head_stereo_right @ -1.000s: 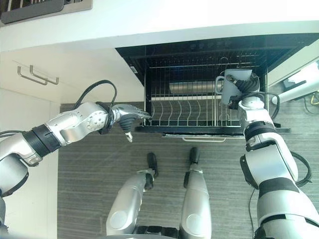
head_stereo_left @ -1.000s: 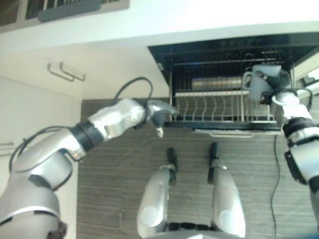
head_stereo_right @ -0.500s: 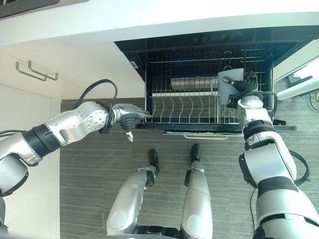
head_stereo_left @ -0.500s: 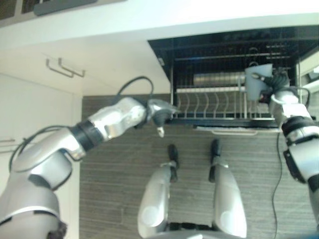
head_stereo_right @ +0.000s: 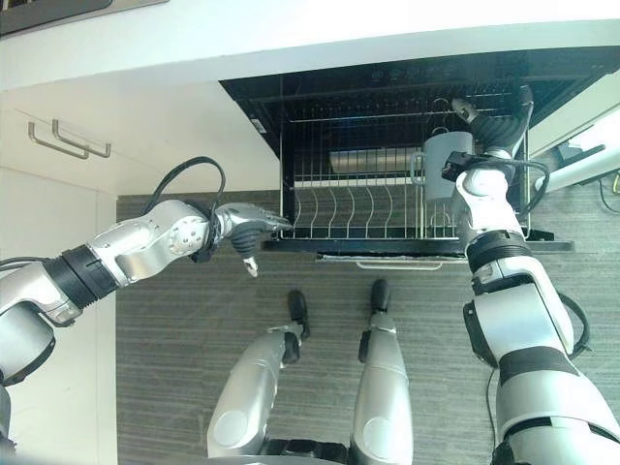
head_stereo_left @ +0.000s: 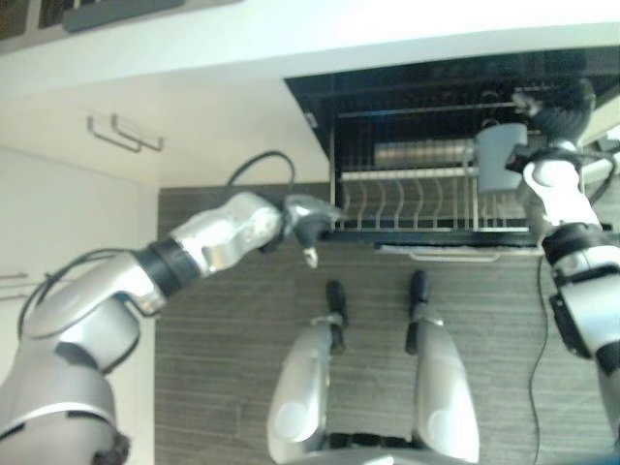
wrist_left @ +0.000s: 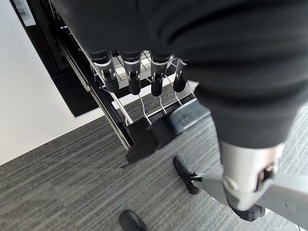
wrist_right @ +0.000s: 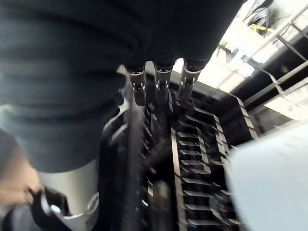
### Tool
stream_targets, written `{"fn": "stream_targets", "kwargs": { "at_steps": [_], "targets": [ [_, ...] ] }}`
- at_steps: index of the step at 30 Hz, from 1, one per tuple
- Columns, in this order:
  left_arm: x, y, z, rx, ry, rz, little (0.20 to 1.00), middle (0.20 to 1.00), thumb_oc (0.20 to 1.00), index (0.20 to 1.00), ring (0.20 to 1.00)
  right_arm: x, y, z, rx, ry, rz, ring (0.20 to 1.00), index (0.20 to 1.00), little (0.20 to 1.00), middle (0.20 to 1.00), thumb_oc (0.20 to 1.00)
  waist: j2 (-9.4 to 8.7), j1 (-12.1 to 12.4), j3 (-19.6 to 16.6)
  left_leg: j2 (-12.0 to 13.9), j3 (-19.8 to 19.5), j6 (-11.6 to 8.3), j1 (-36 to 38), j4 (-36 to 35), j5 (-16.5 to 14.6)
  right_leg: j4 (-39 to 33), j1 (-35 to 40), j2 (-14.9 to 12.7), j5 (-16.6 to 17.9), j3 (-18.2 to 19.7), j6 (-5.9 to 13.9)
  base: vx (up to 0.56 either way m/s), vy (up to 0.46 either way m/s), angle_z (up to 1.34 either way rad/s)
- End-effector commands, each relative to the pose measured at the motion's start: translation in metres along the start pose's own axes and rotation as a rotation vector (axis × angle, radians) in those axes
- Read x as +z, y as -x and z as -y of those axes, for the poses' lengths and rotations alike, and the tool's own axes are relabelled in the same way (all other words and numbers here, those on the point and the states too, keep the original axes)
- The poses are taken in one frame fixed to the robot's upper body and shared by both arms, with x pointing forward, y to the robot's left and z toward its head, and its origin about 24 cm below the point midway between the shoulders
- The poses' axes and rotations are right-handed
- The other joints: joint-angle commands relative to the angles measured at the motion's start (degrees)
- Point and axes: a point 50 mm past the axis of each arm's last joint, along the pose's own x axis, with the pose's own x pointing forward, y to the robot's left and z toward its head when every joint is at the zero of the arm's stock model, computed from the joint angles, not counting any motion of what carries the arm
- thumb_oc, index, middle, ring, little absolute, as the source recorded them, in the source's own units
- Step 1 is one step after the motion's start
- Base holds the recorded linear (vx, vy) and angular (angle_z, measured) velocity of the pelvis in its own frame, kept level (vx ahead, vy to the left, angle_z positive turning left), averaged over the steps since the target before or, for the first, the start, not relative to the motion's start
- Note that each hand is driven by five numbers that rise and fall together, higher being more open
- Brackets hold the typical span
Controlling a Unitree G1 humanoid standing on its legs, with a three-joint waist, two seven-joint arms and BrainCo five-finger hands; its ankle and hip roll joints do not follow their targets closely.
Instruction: Place the dishes in the dishwasher.
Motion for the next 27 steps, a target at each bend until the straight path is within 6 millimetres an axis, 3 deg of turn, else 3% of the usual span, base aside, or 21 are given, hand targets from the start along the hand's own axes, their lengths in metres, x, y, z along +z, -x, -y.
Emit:
{"fn": "stream_targets", "kwargs": {
  "at_steps": [1,6,10,14,18,19,22,24,27],
  "targets": [
    [0.003,0.01,-0.003,0.083,0.01,0.016,1.0,1.0,1.0,1.0,1.0,0.026,0.002,0.003,-0.052,-0.154,0.167,1.0,1.0,1.0,1.0,1.0,0.74,0.15,-1.32,-0.82,-0.67,-1.04,0.39,-1.23,1.12,3.09,3.96,0.58,-5.21,-2.39,1.1,0.0,0.0,0.0],
    [-0.009,0.011,0.014,0.143,0.105,-0.078,1.0,1.0,1.0,1.0,1.0,0.009,0.022,0.016,-0.133,-0.372,0.122,1.0,1.0,1.0,1.0,1.0,0.28,-0.59,-1.4,-0.34,-0.73,-1.15,3.49,-1.23,0.59,3.09,7.15,0.4,-6.1,-2.77,0.71,0.02,0.03,-0.01],
    [-0.044,0.027,0.026,0.308,0.284,-0.246,1.0,1.0,1.0,1.0,1.0,0.005,0.052,0.029,-0.129,-0.485,0.153,1.0,1.0,1.0,1.0,1.0,-0.62,-1.48,-4.84,-0.32,-0.3,-1.2,7.29,-1.23,-0.64,3.09,10.8,-0.23,-7.67,-3.6,0.4,0.11,0.09,-0.01],
    [-0.067,0.044,0.033,0.44,0.437,-0.333,1.0,1.0,1.0,1.0,1.0,-0.002,0.078,0.034,-0.1,-0.508,0.137,1.0,1.0,1.0,1.0,1.0,-1.74,-1.63,-7.56,-0.48,0.04,-1.03,10.04,-1.23,-1.45,3.09,13.34,-0.86,-8.37,-3.81,0.34,0.12,0.119,0.02],
    [-0.084,0.066,0.082,0.566,0.69,-0.489,1.0,1.0,1.0,1.0,1.0,-0.022,0.107,0.056,-0.088,-0.495,0.083,1.0,1.0,1.0,1.0,1.0,-3.23,-0.83,-11.47,-1.24,0.92,0.38,14.74,-1.23,-2.88,3.09,17.37,-2.23,-8.56,-4.38,0.86,0.2,0.21,-0.07],
    [-0.086,0.077,0.109,0.601,0.774,-0.565,1.0,1.0,1.0,1.0,1.0,-0.025,0.115,0.067,-0.105,-0.497,0.098,1.0,1.0,1.0,1.0,1.0,-3.52,-0.02,-12.82,-1.61,0.91,0.96,16.33,-1.23,-3.74,3.09,18.74,-2.85,-8.65,-4.45,1.42,0.19,0.219,-0.07],
    [-0.082,0.1,0.154,0.678,0.877,-0.642,1.0,1.0,1.0,1.0,1.0,-0.019,0.125,0.081,-0.125,-0.476,0.156,1.0,1.0,1.0,1.0,1.0,-3.95,1.6,-15.65,-2.79,0.17,2.16,18.2,-1.23,-4.56,3.09,20.46,-4.15,-7.62,-4.36,2.01,0.17,0.221,-0.15],
    [-0.081,0.114,0.164,0.782,0.952,-0.648,1.0,1.0,1.0,1.0,1.0,-0.014,0.128,0.087,-0.121,-0.471,0.203,1.0,1.0,1.0,1.0,1.0,-4.19,2.13,-17.08,-3.57,-0.55,2.74,19.08,-1.23,-5.46,3.09,21.24,-4.7,-7.36,-3.89,2.39,0.13,0.202,-0.05],
    [-0.078,0.131,0.154,1.051,1.079,-0.517,1.0,1.0,1.0,1.0,1.0,-0.005,0.136,0.096,-0.07,-0.48,0.261,1.0,1.0,1.0,1.0,1.0,-4.46,1.88,-19.1,-4.34,-1.82,3.72,19.01,-1.23,-5.93,3.09,21.22,-4.31,-5.23,-2.14,2.74,0.08,0.185,0.18]
  ]
}}
